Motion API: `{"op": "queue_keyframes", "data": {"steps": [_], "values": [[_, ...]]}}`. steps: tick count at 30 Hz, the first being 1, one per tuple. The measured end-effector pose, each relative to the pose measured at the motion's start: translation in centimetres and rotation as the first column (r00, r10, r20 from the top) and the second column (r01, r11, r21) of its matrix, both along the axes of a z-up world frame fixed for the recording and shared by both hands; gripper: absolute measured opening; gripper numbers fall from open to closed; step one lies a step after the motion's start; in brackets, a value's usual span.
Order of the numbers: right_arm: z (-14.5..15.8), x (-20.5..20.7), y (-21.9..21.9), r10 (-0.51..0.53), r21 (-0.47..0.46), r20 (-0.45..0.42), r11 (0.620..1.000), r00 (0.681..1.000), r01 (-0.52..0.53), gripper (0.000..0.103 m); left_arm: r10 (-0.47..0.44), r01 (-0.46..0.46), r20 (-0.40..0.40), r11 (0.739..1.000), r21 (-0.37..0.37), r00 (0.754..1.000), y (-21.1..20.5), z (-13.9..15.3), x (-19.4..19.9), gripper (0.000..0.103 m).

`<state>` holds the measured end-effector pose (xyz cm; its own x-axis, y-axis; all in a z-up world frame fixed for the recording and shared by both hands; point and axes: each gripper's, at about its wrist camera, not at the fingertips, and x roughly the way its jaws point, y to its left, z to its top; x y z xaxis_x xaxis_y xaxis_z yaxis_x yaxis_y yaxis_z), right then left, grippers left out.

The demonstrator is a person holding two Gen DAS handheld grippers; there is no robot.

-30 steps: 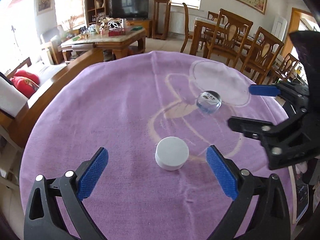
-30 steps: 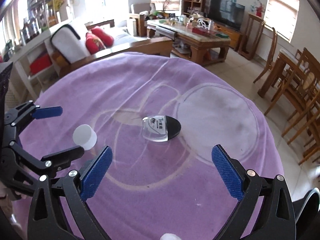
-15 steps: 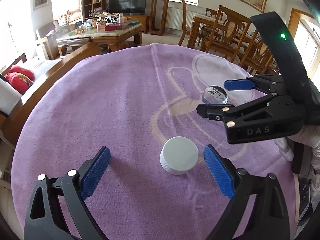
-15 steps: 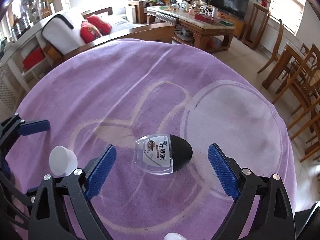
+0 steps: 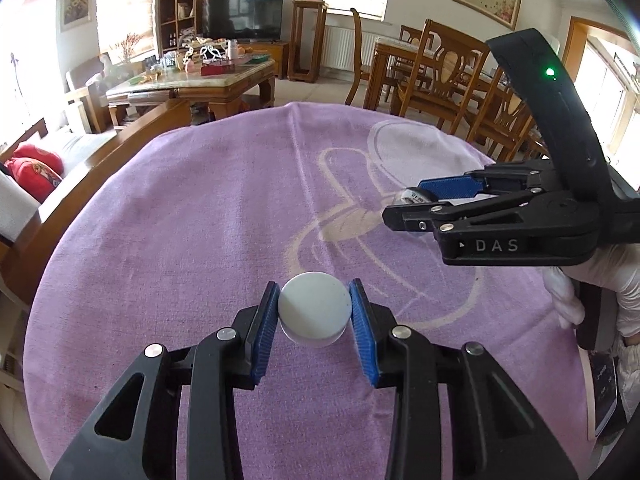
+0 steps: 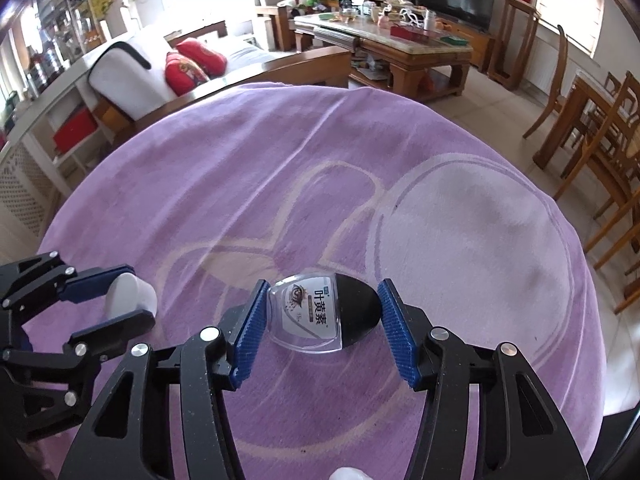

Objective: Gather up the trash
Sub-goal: 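Carry cap and eye-drop bottle over the black bin and open both tools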

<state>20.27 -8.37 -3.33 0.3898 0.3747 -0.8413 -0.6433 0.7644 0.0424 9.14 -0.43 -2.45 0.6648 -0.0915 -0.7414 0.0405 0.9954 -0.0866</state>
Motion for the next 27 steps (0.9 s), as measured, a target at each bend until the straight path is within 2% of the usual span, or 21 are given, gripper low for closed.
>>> {"op": "queue_keyframes", "data": {"steps": [8, 15, 19, 22, 27], "values": [[4.6, -3.0, -4.2, -0.045, 0.165, 0.068, 0.986, 0.997, 0.033, 0.055, -0.036, 0.037, 0.072, 0.999, -0.018, 0.997, -2.1, 2.3, -0.8, 0.035], [9.1, -6.5, -12.2, -0.168, 0.343, 0.12, 0.932, 0.978, 0.118, 0.055, -0.102, 0.102, 0.137, 0.995, 0.008, 0.985, -6.5, 5.3, -1.2, 0.035], [10.8, -8.7, -18.7, -0.273, 0.432, 0.147, 0.883, 0.951, 0.186, 0.055, -0.165, 0.164, 0.184, 0.986, 0.02, 0.969, -10.7, 7.0, -1.3, 0.035], [11.6, -10.5, -24.2, -0.361, 0.477, 0.166, 0.844, 0.918, 0.246, 0.055, -0.216, 0.214, 0.211, 0.976, 0.028, 0.953, -14.2, 8.0, -1.3, 0.035], [11.7, -13.6, -33.0, -0.484, 0.531, 0.167, 0.778, 0.859, 0.335, 0.055, -0.324, 0.325, 0.24, 0.945, 0.036, 0.915, -21.4, 9.0, -1.2, 0.035]]}}
